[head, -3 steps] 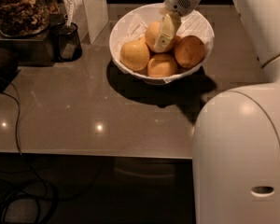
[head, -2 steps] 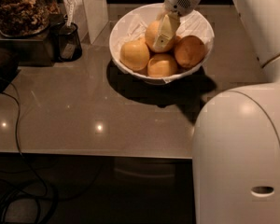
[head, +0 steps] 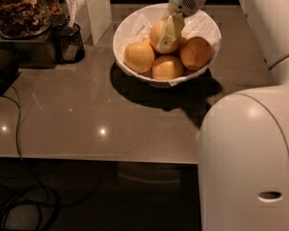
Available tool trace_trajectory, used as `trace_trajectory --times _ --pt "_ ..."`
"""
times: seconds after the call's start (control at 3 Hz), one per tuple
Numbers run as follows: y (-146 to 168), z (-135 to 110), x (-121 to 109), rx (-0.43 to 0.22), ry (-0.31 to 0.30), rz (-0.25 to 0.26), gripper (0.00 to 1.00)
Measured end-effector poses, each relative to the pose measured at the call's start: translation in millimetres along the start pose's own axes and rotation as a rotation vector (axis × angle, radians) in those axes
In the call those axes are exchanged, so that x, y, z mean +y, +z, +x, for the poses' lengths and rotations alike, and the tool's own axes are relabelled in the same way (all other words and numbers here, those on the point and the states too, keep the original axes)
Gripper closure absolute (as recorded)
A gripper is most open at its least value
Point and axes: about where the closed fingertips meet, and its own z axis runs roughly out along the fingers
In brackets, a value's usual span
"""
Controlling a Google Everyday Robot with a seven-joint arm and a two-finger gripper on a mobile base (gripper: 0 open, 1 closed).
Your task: Pick orange from white bowl
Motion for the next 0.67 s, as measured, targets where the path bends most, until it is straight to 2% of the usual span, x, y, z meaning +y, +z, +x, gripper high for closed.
trace_trajectory --times 0.33,0.67 --pt "0.0 0.0 0.0 0.000 0.000 0.000 1.00" --pt "0.0 0.0 0.0 0.000 0.000 0.000 1.00"
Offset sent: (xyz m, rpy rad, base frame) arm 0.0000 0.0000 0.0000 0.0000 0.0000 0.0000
